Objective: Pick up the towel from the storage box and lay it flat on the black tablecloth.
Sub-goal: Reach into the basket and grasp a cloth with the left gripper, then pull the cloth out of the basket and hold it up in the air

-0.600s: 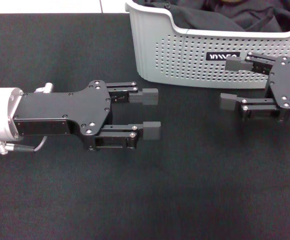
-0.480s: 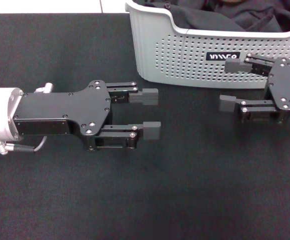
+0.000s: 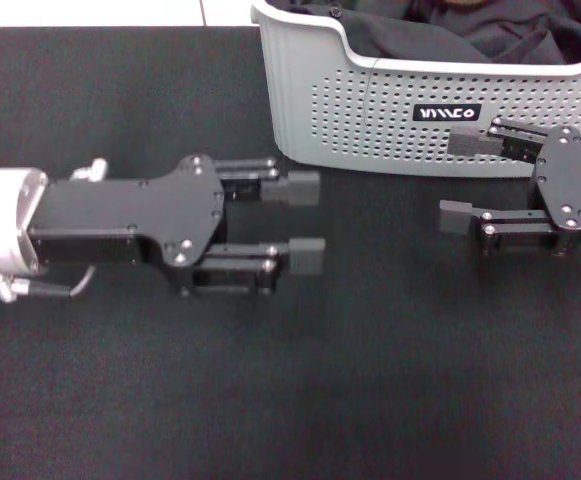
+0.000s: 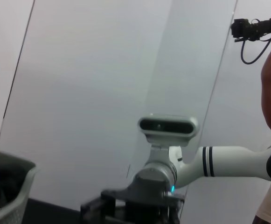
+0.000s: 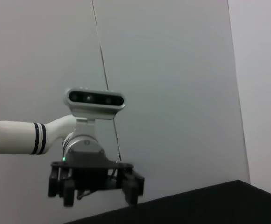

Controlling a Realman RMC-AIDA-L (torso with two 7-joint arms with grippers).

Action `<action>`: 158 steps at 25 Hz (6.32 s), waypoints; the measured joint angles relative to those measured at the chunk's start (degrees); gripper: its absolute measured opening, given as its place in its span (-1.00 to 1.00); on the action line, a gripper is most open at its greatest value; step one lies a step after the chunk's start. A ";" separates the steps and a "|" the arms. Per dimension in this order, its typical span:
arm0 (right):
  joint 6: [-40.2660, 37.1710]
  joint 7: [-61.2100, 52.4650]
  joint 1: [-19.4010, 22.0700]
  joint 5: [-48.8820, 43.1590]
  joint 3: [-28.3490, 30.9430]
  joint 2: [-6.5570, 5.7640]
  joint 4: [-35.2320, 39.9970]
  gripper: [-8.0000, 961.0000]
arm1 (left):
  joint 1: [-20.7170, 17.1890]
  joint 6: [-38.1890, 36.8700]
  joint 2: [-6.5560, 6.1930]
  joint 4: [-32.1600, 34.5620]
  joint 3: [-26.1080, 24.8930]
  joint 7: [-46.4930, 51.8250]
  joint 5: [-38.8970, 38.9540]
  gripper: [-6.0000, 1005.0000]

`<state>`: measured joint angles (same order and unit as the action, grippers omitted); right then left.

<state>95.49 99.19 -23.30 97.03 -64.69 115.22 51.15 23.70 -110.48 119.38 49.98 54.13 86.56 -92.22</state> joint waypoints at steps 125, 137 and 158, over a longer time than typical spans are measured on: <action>2.98 5.58 0.31 4.06 -2.24 -0.18 -5.90 0.78 | 4.15 10.38 -3.24 19.00 -4.26 29.87 10.18 -0.97; 3.24 6.00 0.26 4.24 -2.29 -0.17 -5.32 0.78 | 5.39 0.11 -4.95 23.15 -2.62 26.06 6.91 -0.97; 1.53 6.89 -3.28 0.84 -4.15 0.21 -7.57 0.78 | 11.49 -5.77 -6.57 25.10 11.26 25.61 13.65 -0.97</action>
<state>97.02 106.08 -26.58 97.87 -68.84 115.44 43.59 35.20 -116.25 112.81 75.08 65.39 112.18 -78.57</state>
